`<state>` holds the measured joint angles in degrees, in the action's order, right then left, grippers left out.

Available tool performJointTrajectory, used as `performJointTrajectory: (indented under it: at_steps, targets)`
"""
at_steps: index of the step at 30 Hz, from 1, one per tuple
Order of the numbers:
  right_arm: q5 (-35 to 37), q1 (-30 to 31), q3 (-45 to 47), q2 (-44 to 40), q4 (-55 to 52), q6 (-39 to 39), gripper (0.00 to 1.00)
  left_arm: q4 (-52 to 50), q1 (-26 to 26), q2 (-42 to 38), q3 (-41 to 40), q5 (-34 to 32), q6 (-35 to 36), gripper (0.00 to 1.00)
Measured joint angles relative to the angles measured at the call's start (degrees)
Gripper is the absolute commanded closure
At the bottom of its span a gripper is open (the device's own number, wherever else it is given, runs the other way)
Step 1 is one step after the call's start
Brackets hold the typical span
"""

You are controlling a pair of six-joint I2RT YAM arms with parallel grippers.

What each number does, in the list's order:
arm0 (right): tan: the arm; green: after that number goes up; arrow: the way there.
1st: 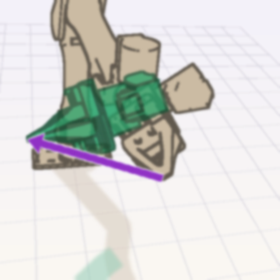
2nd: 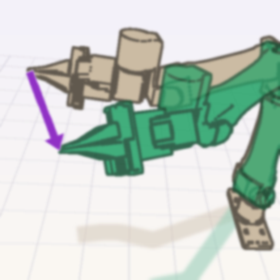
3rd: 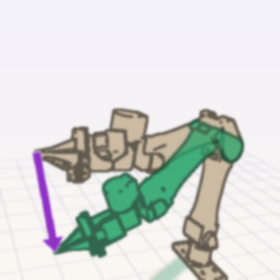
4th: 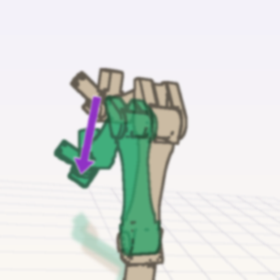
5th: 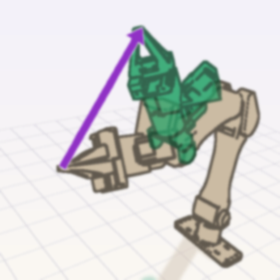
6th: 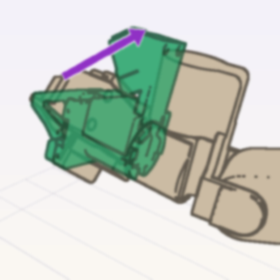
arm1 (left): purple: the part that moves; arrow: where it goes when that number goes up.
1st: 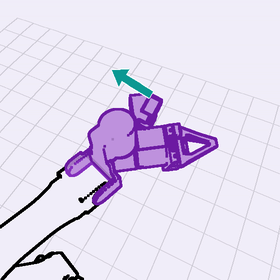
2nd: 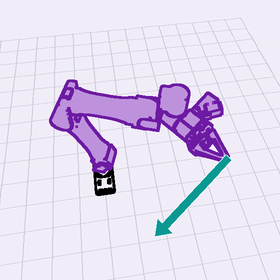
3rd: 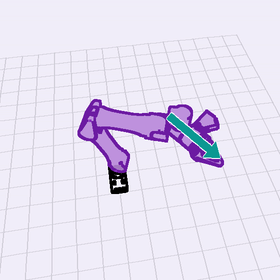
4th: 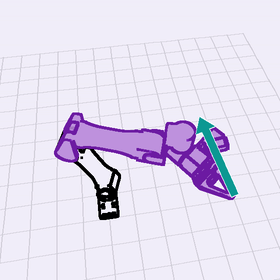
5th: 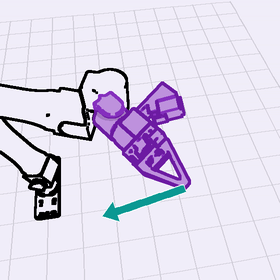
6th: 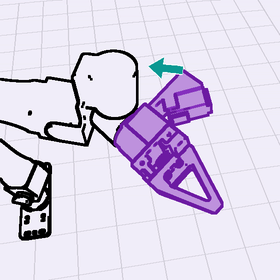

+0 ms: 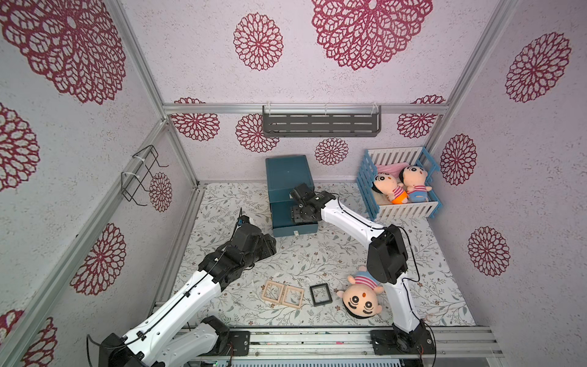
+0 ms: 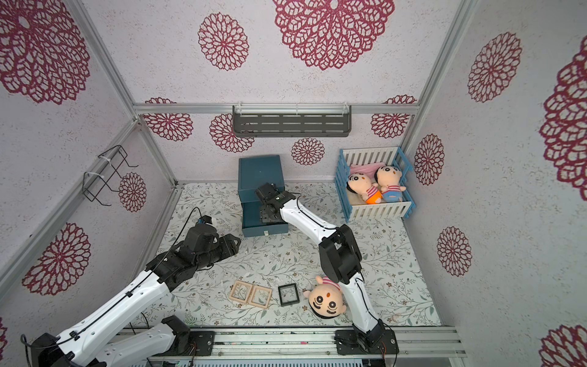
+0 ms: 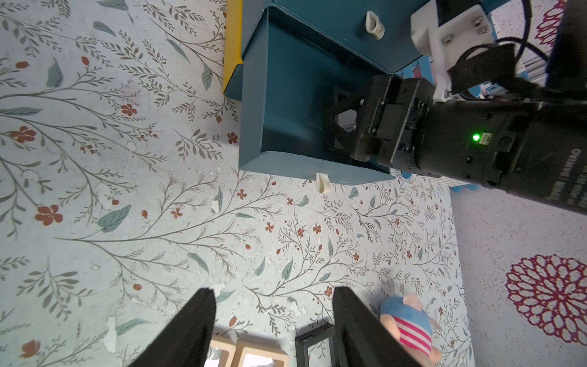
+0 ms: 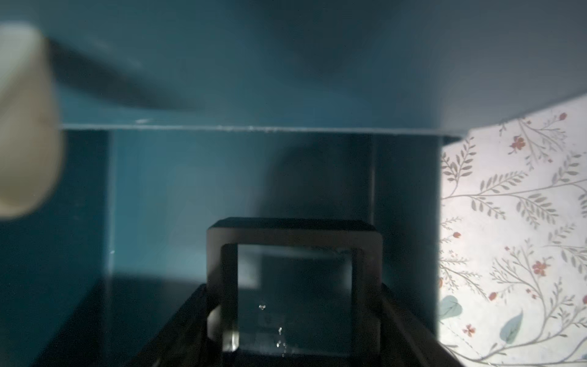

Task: Place the brooch boxes into the drawer by color
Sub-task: Place the brooch box in the drawer.

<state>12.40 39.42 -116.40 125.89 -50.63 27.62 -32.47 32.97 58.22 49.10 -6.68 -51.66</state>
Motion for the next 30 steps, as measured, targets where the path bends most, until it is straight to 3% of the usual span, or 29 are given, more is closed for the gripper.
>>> performJointTrajectory:
  at_steps: [9,17,30]
  targets:
    - [0.28,0.44,-3.74,3.13,-3.02,0.72,0.40,0.04,0.00,0.04,0.68,0.42,0.81,0.34]
    - [0.55,0.39,-4.39,3.39,-3.96,1.90,0.21,0.04,-0.02,0.04,0.70,0.81,1.09,0.33]
    - [3.06,0.59,-5.66,3.39,-5.05,2.01,0.12,0.07,-0.02,0.04,0.79,1.25,1.11,0.33]
